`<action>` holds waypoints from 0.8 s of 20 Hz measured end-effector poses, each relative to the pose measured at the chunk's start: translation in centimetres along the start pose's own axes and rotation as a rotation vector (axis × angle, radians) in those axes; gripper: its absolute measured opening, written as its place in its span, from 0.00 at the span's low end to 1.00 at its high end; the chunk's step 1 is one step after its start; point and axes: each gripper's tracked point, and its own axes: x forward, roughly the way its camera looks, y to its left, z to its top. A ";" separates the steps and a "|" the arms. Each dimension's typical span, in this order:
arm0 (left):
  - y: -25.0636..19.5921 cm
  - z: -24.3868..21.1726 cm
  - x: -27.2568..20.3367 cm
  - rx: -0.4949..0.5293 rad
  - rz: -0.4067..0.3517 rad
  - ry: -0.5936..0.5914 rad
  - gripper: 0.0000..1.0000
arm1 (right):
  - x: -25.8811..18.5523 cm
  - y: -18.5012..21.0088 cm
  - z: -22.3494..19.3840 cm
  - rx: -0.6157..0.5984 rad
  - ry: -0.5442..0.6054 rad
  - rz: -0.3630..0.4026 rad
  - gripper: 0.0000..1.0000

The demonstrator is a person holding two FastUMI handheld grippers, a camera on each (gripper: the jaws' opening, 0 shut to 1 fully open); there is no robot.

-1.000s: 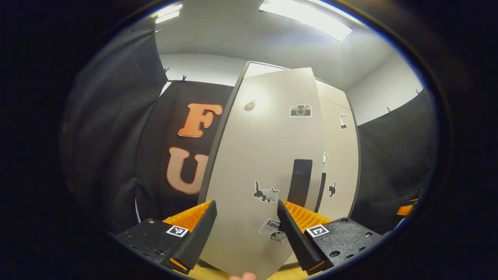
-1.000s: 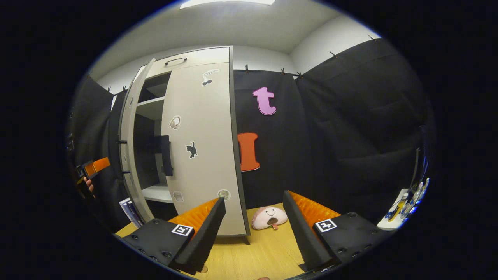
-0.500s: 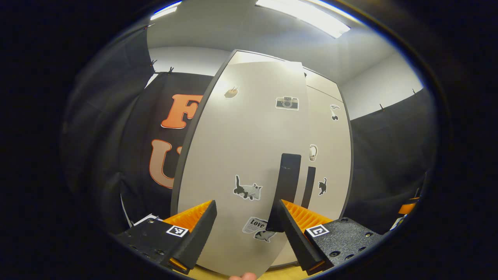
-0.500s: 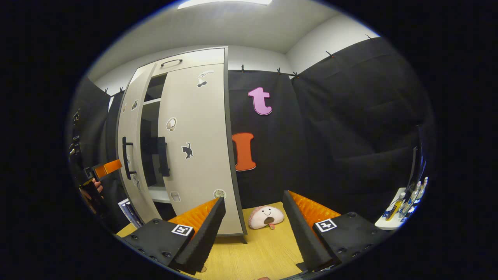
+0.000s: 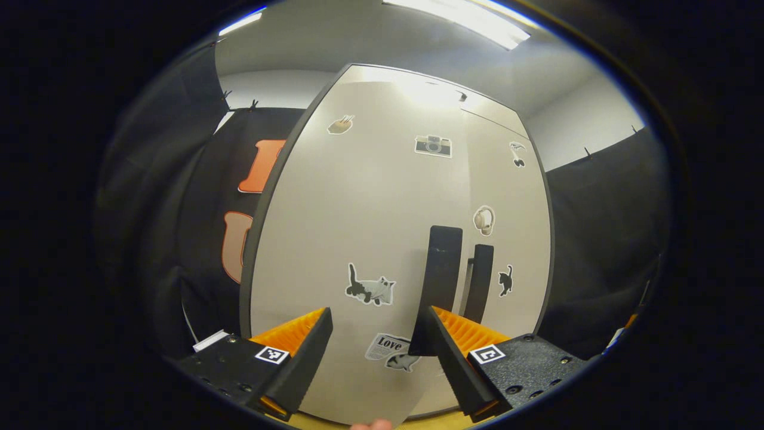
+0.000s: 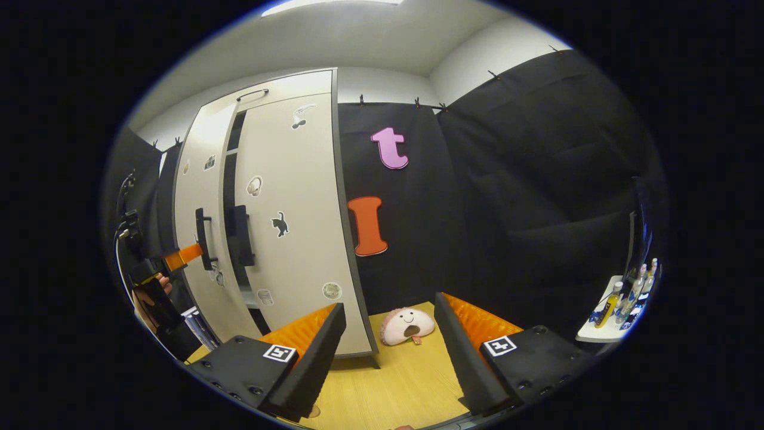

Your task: Grasp the bottle in the cabinet with the left hand and place it on the coaster, then close the right door with the right hand and the left door with the left hand.

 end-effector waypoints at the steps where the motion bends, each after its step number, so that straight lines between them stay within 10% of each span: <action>1: -0.1 -0.3 0.6 -0.008 0.003 0.000 0.95 | -0.1 -0.1 -0.1 0.001 0.000 0.002 0.98; 16: 0.5 -0.3 2.8 -0.003 0.028 -0.017 0.95 | -0.5 0.8 0.4 -0.010 0.004 0.031 0.98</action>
